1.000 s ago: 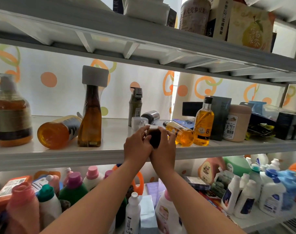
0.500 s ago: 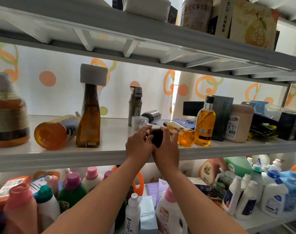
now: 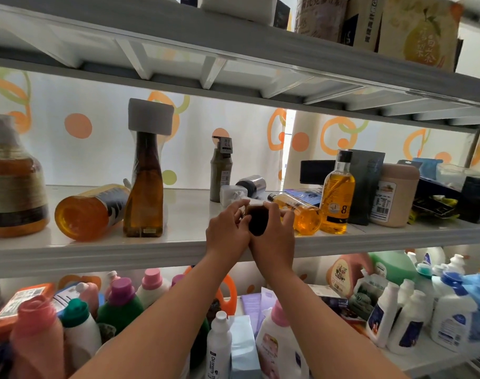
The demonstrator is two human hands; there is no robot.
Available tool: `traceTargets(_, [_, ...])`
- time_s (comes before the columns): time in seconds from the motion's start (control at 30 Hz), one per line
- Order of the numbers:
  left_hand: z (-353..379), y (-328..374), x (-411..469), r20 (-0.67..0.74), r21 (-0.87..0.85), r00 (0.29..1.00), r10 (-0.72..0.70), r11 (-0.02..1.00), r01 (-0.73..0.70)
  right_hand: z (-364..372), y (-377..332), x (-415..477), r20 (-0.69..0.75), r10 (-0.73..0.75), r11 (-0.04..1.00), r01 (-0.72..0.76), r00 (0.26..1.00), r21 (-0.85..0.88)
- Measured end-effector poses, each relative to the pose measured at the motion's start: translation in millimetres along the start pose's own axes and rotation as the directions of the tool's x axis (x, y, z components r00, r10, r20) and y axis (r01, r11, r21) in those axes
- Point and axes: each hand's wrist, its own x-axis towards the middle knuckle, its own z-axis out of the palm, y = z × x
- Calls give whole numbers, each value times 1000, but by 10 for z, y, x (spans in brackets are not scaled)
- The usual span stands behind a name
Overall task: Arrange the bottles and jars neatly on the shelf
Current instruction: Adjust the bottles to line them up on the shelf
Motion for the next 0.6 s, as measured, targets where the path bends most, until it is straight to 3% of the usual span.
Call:
traceTargets(0.37, [46,32,39,69,-30,998,-3,1000,5,17,43,6,-8,16,1000,-16,1000,-26])
traceTargets(0.6, [98,68,70,110,-39,994,-10,999,14,-63,52,78,48,4,985,4,999,-170])
